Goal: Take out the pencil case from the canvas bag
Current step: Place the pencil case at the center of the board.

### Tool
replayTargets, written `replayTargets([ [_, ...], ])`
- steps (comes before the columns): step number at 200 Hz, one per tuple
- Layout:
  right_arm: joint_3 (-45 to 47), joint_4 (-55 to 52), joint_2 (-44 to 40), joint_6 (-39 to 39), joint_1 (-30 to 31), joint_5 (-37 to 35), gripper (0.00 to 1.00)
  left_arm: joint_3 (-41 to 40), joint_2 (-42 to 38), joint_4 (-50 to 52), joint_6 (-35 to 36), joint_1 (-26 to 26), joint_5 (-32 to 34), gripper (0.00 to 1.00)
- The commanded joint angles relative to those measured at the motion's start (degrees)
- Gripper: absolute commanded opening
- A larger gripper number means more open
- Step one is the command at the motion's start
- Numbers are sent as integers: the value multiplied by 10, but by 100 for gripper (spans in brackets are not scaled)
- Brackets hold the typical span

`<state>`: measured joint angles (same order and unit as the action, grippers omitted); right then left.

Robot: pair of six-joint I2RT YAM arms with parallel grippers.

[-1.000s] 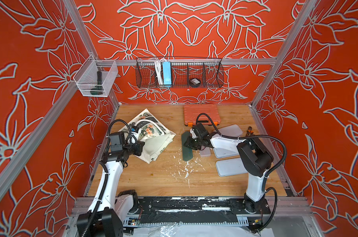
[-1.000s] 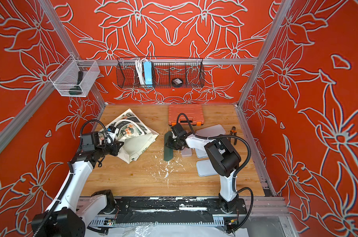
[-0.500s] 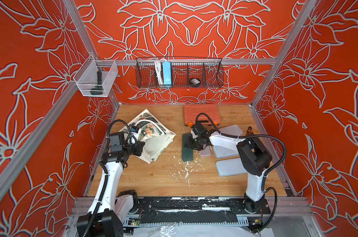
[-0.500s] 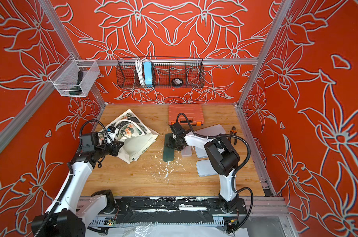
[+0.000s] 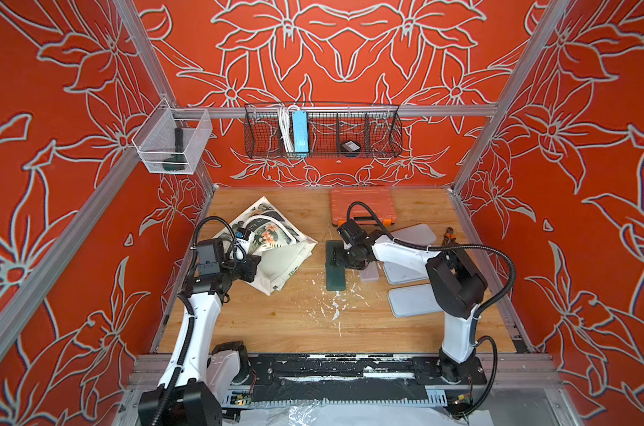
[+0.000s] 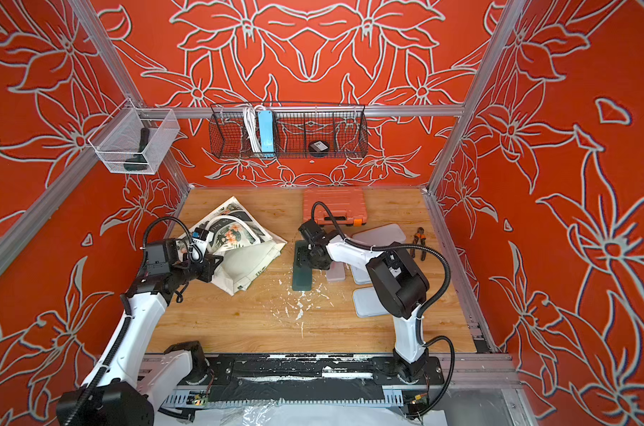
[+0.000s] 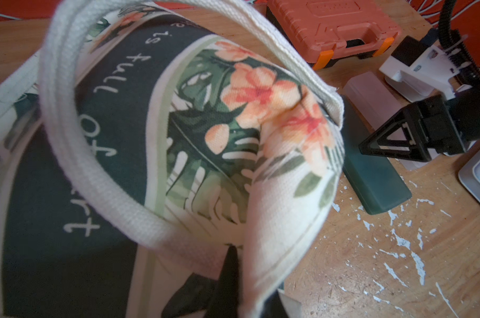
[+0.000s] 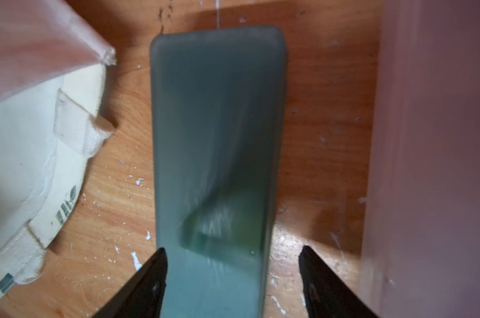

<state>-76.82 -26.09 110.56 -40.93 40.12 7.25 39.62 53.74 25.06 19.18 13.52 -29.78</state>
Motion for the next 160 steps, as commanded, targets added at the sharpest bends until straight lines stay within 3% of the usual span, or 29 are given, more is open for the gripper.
replayTargets([
  [1, -25, -43, -8, 8, 21, -58, 79, -4, -8, 13, -14, 2, -25, 0],
  [78, -69, -93, 38, -9, 53, -103, 86, -4, -9, 13, -14, 3, -26, 0],
  [160, -112, -135, 82, -1, 60, -122, 81, -8, -9, 11, -13, 2, -34, 0],
])
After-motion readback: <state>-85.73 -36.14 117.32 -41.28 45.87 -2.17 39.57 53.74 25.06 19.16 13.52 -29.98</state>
